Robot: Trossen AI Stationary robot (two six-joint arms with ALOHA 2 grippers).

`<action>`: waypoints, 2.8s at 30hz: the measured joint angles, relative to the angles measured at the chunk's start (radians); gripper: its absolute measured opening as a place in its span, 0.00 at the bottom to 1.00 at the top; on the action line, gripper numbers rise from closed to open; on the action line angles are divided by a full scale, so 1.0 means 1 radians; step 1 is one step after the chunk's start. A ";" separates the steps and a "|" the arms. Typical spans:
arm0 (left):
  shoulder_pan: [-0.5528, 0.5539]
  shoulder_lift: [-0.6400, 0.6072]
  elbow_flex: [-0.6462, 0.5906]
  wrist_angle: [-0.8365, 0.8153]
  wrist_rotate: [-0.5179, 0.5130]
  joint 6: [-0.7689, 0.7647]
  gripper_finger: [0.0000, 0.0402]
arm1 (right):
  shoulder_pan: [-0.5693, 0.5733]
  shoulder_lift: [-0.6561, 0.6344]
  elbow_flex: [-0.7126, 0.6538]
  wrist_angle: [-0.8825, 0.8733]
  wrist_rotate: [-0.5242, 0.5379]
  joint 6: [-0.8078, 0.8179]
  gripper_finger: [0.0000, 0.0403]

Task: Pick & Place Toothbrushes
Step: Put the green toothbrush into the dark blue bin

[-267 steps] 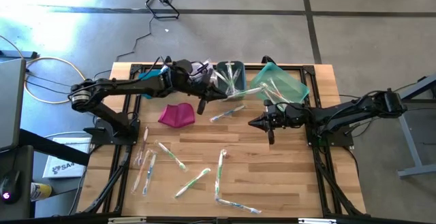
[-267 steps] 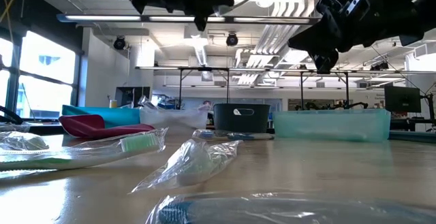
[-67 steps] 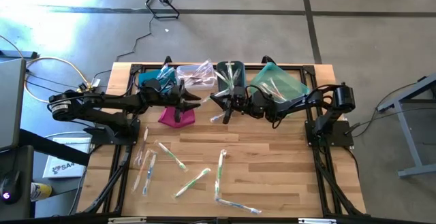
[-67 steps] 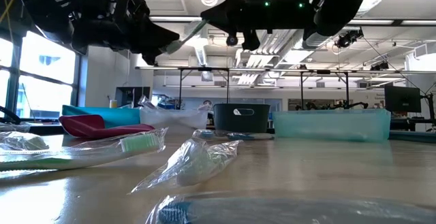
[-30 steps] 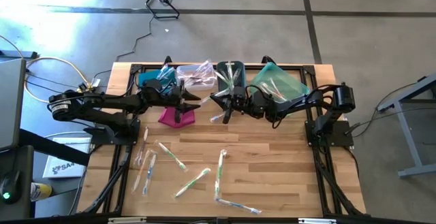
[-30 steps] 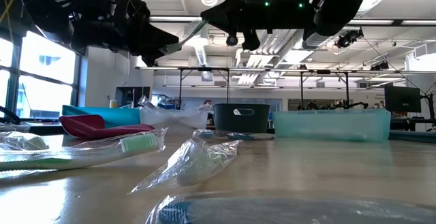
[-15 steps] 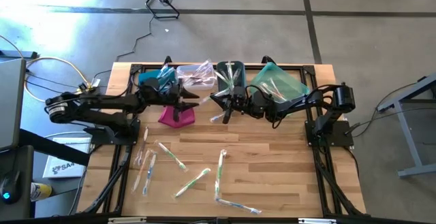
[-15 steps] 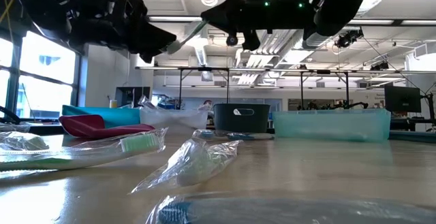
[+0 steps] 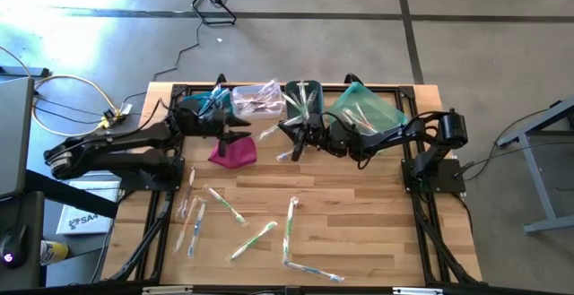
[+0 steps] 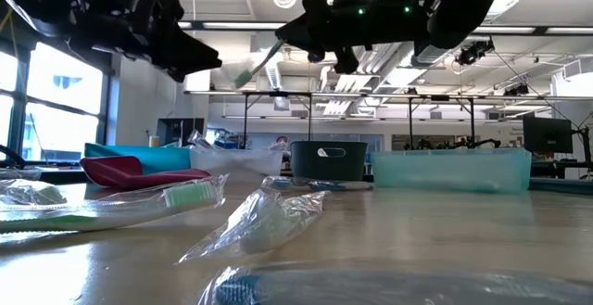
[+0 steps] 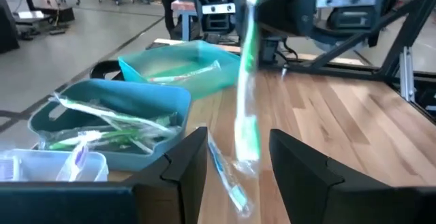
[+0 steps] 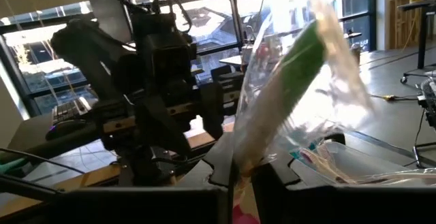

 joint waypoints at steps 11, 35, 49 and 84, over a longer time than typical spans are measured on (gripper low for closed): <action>0.000 -0.128 0.000 -0.221 0.000 0.076 0.39 | -0.006 -0.036 0.000 -0.089 0.001 -0.002 0.05; 0.000 -0.218 -0.188 -0.035 -0.099 0.027 0.39 | -0.083 -0.238 -0.001 -0.514 0.173 0.030 0.05; 0.000 -0.217 -0.188 -0.037 -0.098 0.027 0.39 | -0.277 -0.238 -0.001 -0.616 -0.012 0.121 0.05; 0.000 -0.217 -0.188 -0.035 -0.097 0.027 0.39 | -0.379 -0.097 -0.001 -0.650 -0.154 0.218 0.08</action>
